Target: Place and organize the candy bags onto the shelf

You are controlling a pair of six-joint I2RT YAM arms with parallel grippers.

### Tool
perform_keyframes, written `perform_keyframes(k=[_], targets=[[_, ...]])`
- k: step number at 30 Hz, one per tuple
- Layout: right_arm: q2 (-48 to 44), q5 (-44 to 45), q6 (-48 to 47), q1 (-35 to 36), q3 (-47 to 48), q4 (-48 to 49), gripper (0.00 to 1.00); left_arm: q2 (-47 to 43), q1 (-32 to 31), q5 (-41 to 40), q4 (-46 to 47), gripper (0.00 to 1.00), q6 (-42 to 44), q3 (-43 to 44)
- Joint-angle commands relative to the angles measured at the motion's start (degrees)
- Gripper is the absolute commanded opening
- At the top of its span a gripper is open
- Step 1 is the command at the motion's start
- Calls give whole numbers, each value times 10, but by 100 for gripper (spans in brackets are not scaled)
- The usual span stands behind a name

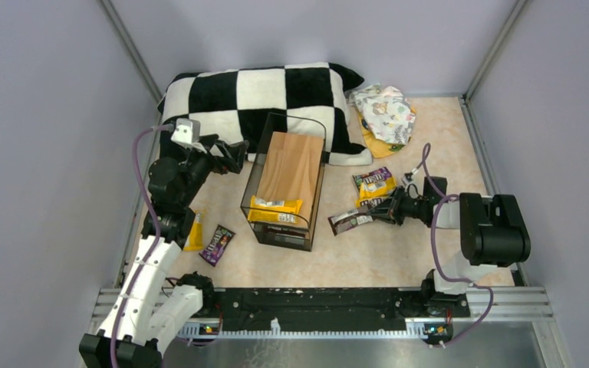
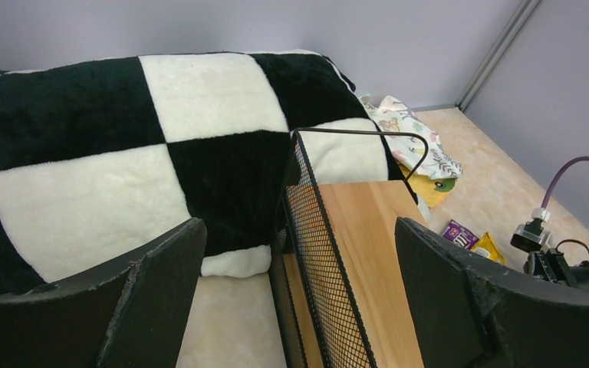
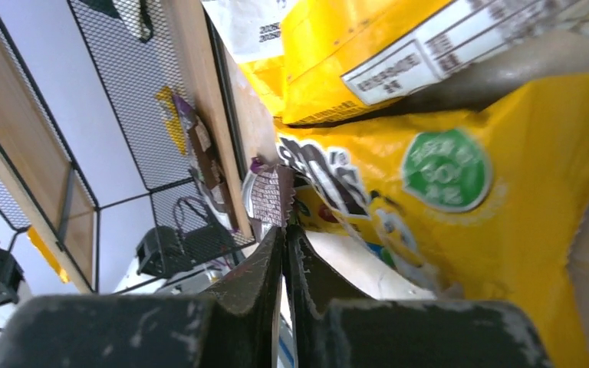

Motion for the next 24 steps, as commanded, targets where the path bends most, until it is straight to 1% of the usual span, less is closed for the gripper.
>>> perform_keyframes(k=[1,2,4,7,9,10,13,17,22,24], targets=[[-57,-27,40,11,-10,38,7,2,-2,4,24,99,0,18],[-78,-23,40,11,-11,20,9,3,-2,5,23,99,0,18],[-121,-12,31,12,-7,-27,9,2,-2,7,24,99,-1,19],[-172,-1,36,13,1,-75,5,2,-2,9,24,99,-2,18],[-195,2,67,12,3,-70,2,2,-2,9,24,99,-3,18],[-206,5,92,13,1,-54,0,2,-2,9,24,99,-3,18],[-228,21,191,16,-4,49,0,3,-2,11,25,99,-5,18],[-227,76,280,29,10,139,0,4,-2,17,27,99,-10,18],[-166,157,387,104,19,289,0,1,-2,13,33,99,-19,20],[-131,192,423,131,22,349,0,8,-2,-2,23,99,-43,41]])
